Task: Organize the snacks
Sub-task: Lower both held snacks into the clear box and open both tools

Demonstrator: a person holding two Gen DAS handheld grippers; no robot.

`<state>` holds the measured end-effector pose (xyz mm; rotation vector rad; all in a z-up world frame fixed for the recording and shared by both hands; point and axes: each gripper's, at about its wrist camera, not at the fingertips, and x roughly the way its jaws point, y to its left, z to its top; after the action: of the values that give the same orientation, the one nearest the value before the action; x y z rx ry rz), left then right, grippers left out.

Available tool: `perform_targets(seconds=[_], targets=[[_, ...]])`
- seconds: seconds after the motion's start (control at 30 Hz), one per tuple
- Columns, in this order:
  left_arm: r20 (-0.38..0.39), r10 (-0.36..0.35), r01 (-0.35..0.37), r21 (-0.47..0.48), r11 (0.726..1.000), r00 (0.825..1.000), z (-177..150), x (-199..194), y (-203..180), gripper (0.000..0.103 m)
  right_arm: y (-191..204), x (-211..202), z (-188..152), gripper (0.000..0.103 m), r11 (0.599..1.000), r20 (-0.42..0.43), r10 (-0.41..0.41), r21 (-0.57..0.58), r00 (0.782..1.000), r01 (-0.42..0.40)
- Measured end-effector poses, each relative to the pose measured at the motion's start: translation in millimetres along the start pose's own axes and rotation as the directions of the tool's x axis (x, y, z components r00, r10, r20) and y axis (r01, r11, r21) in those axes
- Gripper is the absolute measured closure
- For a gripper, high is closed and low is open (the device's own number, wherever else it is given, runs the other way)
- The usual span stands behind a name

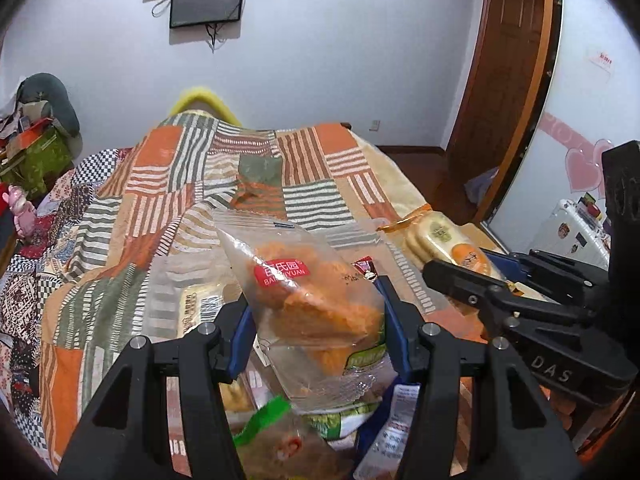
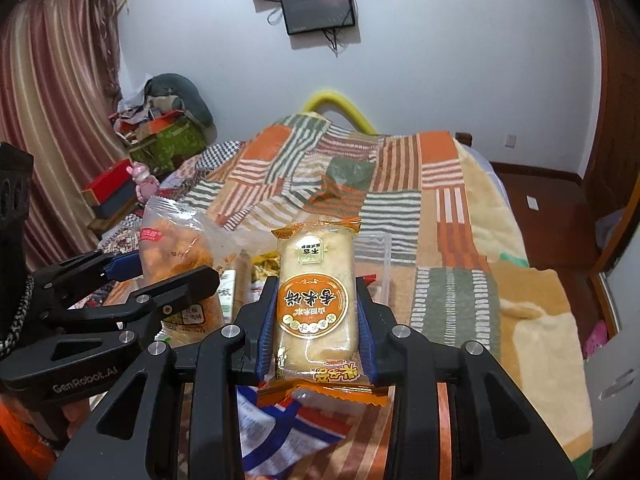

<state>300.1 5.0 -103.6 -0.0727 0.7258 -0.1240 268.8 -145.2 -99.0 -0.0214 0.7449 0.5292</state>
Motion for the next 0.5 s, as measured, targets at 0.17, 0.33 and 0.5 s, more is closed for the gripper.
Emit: perform_targets(seconds=[0.17, 0.33, 0.5], targets=[[-0.045, 0.008, -0.008, 0.006, 1.0, 0.999, 3, 21, 2, 0.048, -5, 14, 3, 0.071, 1.0, -0.027, 0.002, 0.016, 1.0, -0.001], [-0.085, 0.01, -0.011, -0.01, 1.0, 0.996, -1, 31, 7, 0.044, -5, 21, 3, 0.07, 1.0, -0.059, 0.001, 0.016, 0.998, 0.0], [-0.06, 0.016, -0.017, -0.013, 1.0, 0.998, -1, 18, 10, 0.034, -4, 12, 3, 0.065, 0.999, -0.056, 0.022, 0.024, 0.998, -0.02]])
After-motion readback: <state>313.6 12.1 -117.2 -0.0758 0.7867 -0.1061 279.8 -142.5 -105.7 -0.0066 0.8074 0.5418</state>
